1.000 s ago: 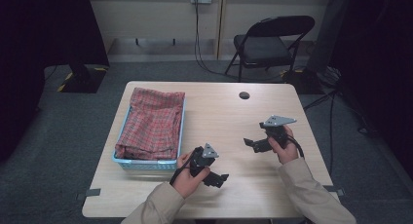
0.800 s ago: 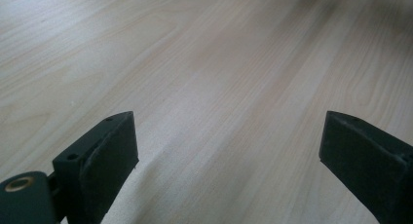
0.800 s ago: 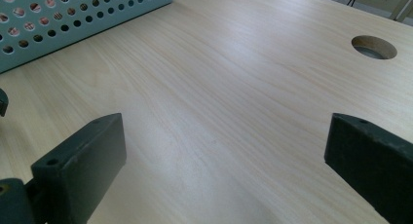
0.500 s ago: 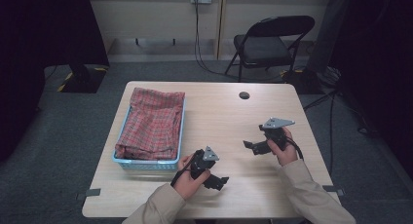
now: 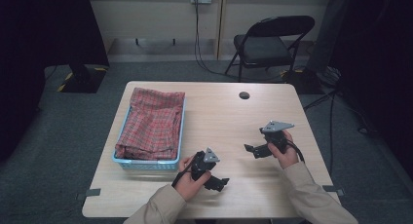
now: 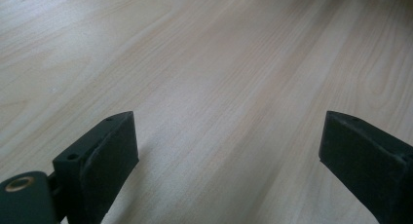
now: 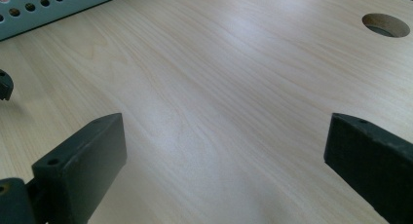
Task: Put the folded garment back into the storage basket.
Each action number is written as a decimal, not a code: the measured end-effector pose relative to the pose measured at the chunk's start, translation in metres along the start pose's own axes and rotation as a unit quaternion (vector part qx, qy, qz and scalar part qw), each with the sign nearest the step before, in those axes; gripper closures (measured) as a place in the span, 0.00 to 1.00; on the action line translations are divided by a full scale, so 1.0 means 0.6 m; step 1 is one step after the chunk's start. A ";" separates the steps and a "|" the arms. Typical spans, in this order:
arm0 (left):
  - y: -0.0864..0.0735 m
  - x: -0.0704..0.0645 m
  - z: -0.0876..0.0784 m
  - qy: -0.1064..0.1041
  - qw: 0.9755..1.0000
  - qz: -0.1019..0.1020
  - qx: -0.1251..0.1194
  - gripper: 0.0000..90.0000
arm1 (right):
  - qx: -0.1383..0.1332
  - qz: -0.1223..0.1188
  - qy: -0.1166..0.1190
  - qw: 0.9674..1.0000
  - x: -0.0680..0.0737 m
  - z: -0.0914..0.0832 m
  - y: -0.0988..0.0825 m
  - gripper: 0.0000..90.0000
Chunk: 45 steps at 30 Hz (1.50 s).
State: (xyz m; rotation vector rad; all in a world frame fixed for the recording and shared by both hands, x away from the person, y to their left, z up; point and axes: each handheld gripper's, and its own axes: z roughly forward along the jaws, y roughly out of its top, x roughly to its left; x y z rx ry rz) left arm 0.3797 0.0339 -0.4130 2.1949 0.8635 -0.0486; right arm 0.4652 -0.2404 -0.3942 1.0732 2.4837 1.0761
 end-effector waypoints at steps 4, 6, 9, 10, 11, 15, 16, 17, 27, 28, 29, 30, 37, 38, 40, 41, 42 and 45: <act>-0.003 -0.001 0.005 0.001 1.000 0.002 0.006 0.07 | 0.004 0.000 0.001 1.000 0.001 0.001 -0.005 0.01; -0.005 -0.001 0.008 0.002 1.000 0.000 0.005 0.07 | 0.004 0.000 0.001 1.000 0.001 0.002 -0.007 0.01; -0.008 0.000 0.010 0.002 1.000 0.002 0.008 0.07 | 0.007 0.001 0.001 1.000 0.001 0.003 -0.010 0.01; -0.009 -0.001 0.011 0.002 1.000 0.001 0.009 0.07 | 0.008 0.001 0.001 1.000 0.002 0.004 -0.011 0.01; -0.009 -0.001 0.011 0.002 1.000 0.002 0.008 0.07 | 0.008 0.000 0.001 1.000 0.002 0.004 -0.011 0.01; -0.010 0.000 0.012 0.003 1.000 0.002 0.006 0.07 | 0.011 -0.003 -0.001 1.000 0.003 0.005 -0.014 0.01; -0.010 -0.001 0.012 0.004 1.000 0.002 0.005 0.07 | 0.012 -0.003 -0.001 1.000 0.003 0.005 -0.015 0.01; -0.010 -0.001 0.012 0.005 1.000 0.005 0.004 0.07 | 0.012 -0.002 0.000 1.000 0.003 0.006 -0.015 0.01; -0.014 -0.004 0.015 0.021 0.999 0.026 0.003 0.05 | 0.027 -0.002 0.000 1.000 0.003 0.012 -0.026 0.01; -0.014 -0.005 0.016 0.023 0.999 0.028 0.004 0.05 | 0.029 -0.001 -0.001 1.000 0.003 0.012 -0.027 0.01; -0.014 -0.005 0.016 0.024 0.999 0.030 0.004 0.05 | 0.031 -0.001 -0.001 1.000 0.003 0.013 -0.028 0.01; -0.014 -0.006 0.016 0.025 0.999 0.031 0.004 0.05 | 0.032 -0.001 0.000 0.999 0.004 0.013 -0.029 0.01; -0.017 -0.009 0.019 0.035 0.998 0.048 0.005 0.04 | 0.039 -0.002 -0.001 0.999 0.005 0.016 -0.033 0.01; -0.018 -0.009 0.019 0.035 0.998 0.048 0.004 0.03 | 0.041 -0.001 -0.002 0.999 0.005 0.017 -0.034 0.01; -0.018 -0.009 0.019 0.035 0.998 0.048 0.002 0.03 | 0.042 -0.001 -0.001 0.999 0.006 0.018 -0.035 0.01; -0.018 -0.009 0.019 0.035 0.998 0.048 0.002 0.03 | 0.043 -0.002 -0.002 0.999 0.006 0.018 -0.035 0.01; -0.018 -0.009 0.019 0.036 0.998 0.048 0.002 0.03 | 0.042 -0.003 -0.001 0.999 0.006 0.018 -0.035 0.01; -0.019 -0.009 0.019 0.037 0.998 0.047 0.002 0.02 | 0.043 -0.003 -0.001 0.999 0.007 0.020 -0.035 0.01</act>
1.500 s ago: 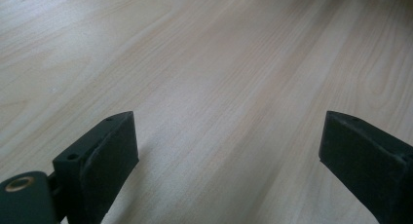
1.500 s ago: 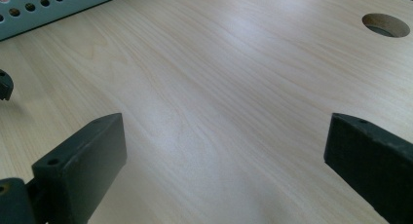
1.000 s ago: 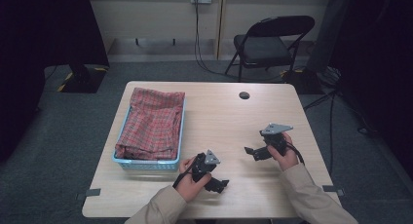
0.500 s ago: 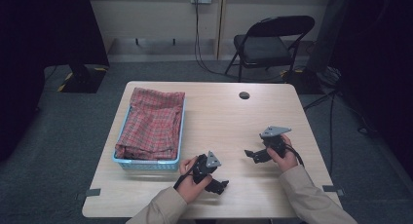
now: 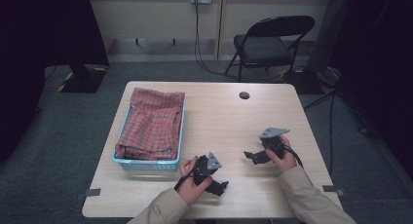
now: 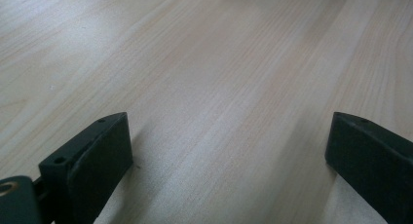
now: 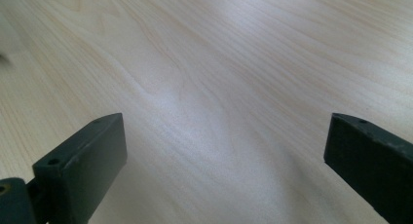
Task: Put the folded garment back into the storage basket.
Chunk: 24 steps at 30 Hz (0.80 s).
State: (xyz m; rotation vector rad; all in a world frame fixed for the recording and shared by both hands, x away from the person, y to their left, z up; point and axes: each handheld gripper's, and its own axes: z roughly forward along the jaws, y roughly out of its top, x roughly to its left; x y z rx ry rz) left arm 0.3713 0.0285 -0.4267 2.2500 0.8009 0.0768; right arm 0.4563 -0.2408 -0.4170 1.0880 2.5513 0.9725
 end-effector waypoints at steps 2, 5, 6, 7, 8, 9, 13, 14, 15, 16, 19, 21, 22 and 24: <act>0.000 0.000 0.000 0.000 1.000 0.001 0.000 0.02 | 0.003 0.001 0.000 1.000 0.000 0.001 -0.001 0.01; 0.000 0.000 0.000 0.000 1.000 0.001 0.001 0.02 | 0.006 0.000 0.000 1.000 0.000 0.003 -0.003 0.01; 0.000 0.000 0.000 0.000 1.000 0.001 0.001 0.02 | 0.007 0.000 0.001 1.000 0.001 0.003 -0.003 0.01; 0.000 0.000 0.000 0.000 1.000 0.001 0.001 0.02 | 0.008 0.000 0.002 1.000 0.001 0.004 -0.003 0.01; 0.000 0.000 0.000 0.001 1.000 0.001 0.001 0.02 | 0.010 0.000 0.002 1.000 0.001 0.005 -0.003 0.01; 0.000 0.000 0.000 0.001 1.000 0.001 0.001 0.02 | 0.010 0.000 0.002 1.000 0.001 0.005 -0.003 0.01; 0.000 0.000 0.000 0.002 1.000 0.000 0.002 0.02 | 0.022 -0.006 -0.001 1.000 0.005 0.012 -0.007 0.01; 0.000 0.000 0.000 0.002 1.000 0.000 0.002 0.02 | 0.022 -0.006 -0.001 1.000 0.005 0.012 -0.007 0.01; 0.000 0.000 0.000 0.004 1.000 -0.002 0.003 0.01 | 0.027 -0.010 -0.002 1.000 0.006 0.015 -0.008 0.01; 0.000 0.000 0.000 0.004 1.000 -0.002 0.003 0.00 | 0.027 -0.010 -0.002 1.000 0.006 0.015 -0.008 0.01; 0.000 0.000 0.000 0.008 1.000 -0.006 0.004 0.00 | 0.032 -0.007 0.001 0.999 0.008 0.019 -0.010 0.00; -0.001 0.000 0.000 0.011 1.000 -0.011 0.003 0.00 | 0.031 -0.008 0.001 0.999 0.009 0.019 -0.009 0.00; -0.001 0.000 -0.001 0.013 1.000 -0.013 0.003 0.00 | 0.032 -0.006 0.001 0.999 0.009 0.019 -0.009 0.00; -0.001 0.000 -0.001 0.015 1.000 -0.013 0.004 0.00 | 0.035 0.002 0.005 0.999 0.007 0.020 -0.009 0.00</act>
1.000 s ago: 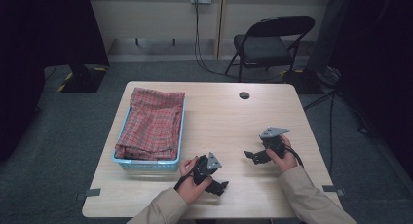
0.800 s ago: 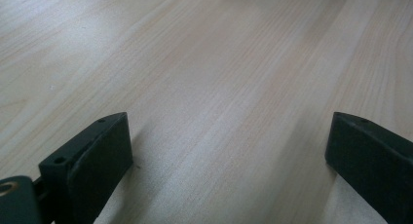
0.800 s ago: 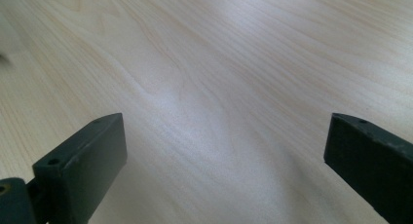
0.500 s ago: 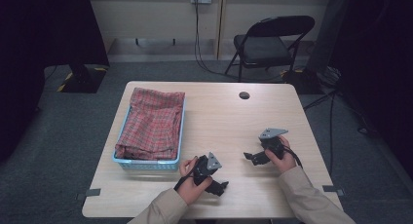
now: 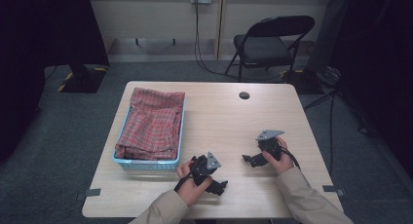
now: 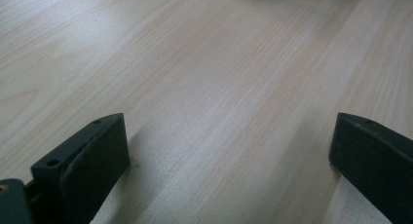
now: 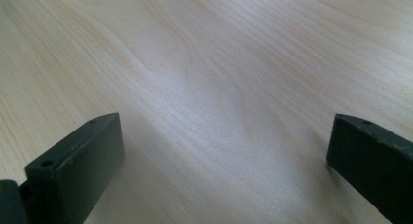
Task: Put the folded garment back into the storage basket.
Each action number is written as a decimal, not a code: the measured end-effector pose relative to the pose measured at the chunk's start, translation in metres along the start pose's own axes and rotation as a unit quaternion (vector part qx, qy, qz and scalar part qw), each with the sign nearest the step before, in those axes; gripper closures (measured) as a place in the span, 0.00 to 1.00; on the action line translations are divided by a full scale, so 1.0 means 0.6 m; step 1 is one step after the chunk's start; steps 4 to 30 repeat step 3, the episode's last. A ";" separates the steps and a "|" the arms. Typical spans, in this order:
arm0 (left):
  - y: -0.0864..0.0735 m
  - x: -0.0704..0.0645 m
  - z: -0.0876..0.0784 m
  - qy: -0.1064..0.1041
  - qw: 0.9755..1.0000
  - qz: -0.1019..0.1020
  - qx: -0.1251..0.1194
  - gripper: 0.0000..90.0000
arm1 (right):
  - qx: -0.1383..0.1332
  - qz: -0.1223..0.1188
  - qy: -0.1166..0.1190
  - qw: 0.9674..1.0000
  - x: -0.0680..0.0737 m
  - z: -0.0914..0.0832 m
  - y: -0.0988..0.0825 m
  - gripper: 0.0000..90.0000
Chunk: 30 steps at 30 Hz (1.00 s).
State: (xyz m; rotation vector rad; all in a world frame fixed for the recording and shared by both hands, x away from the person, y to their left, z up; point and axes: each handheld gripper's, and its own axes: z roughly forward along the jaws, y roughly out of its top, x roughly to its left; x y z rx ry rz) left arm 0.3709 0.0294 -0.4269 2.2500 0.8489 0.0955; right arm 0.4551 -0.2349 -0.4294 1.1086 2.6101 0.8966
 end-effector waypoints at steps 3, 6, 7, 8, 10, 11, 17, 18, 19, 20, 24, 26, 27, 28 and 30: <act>-0.001 0.000 -0.001 0.004 1.000 -0.002 0.000 0.00 | 0.001 0.007 -0.003 1.000 -0.002 0.000 0.000 0.00; -0.001 0.000 -0.001 0.004 1.000 -0.002 0.000 0.00 | 0.001 0.007 -0.003 1.000 -0.002 0.000 0.000 0.00; -0.001 0.000 -0.001 0.004 1.000 -0.002 0.000 0.00 | 0.001 0.007 -0.003 1.000 -0.002 0.000 0.000 0.00; -0.001 0.000 -0.001 0.004 1.000 -0.002 0.000 0.00 | 0.001 0.007 -0.003 1.000 -0.002 0.000 0.000 0.00; -0.001 0.000 -0.001 0.004 1.000 -0.002 0.000 0.00 | 0.001 0.007 -0.003 1.000 -0.002 0.000 0.000 0.00; -0.001 0.000 -0.001 0.004 1.000 -0.002 0.000 0.00 | 0.001 0.007 -0.003 1.000 -0.002 0.000 0.000 0.00; -0.001 0.000 -0.001 0.004 1.000 -0.002 0.000 0.00 | 0.001 0.007 -0.003 1.000 -0.002 0.000 0.000 0.00; -0.001 0.000 -0.001 0.004 1.000 -0.002 0.000 0.00 | 0.001 0.007 -0.003 1.000 -0.002 0.000 0.000 0.00; -0.001 0.000 -0.001 0.004 1.000 -0.002 0.000 0.00 | 0.001 0.007 -0.003 1.000 -0.002 0.000 0.000 0.00; -0.001 0.000 -0.001 0.004 1.000 -0.002 0.000 0.00 | 0.001 0.007 -0.003 1.000 -0.002 0.000 0.000 0.00; -0.001 0.000 -0.001 0.004 1.000 -0.002 0.000 0.00 | 0.001 0.007 -0.003 1.000 -0.002 0.000 0.000 0.00; -0.001 0.000 -0.001 0.004 1.000 -0.002 0.000 0.00 | 0.001 0.007 -0.003 1.000 -0.002 0.000 0.000 0.00; -0.001 0.000 -0.001 0.004 1.000 -0.002 0.000 0.00 | 0.001 0.007 -0.003 1.000 -0.002 0.000 0.000 0.00; -0.001 0.000 -0.001 0.004 1.000 -0.002 0.000 0.00 | 0.001 0.007 -0.003 1.000 -0.002 0.000 0.000 0.00; -0.001 0.000 -0.001 0.004 1.000 -0.002 0.000 0.00 | 0.001 0.007 -0.003 1.000 -0.002 0.000 0.000 0.00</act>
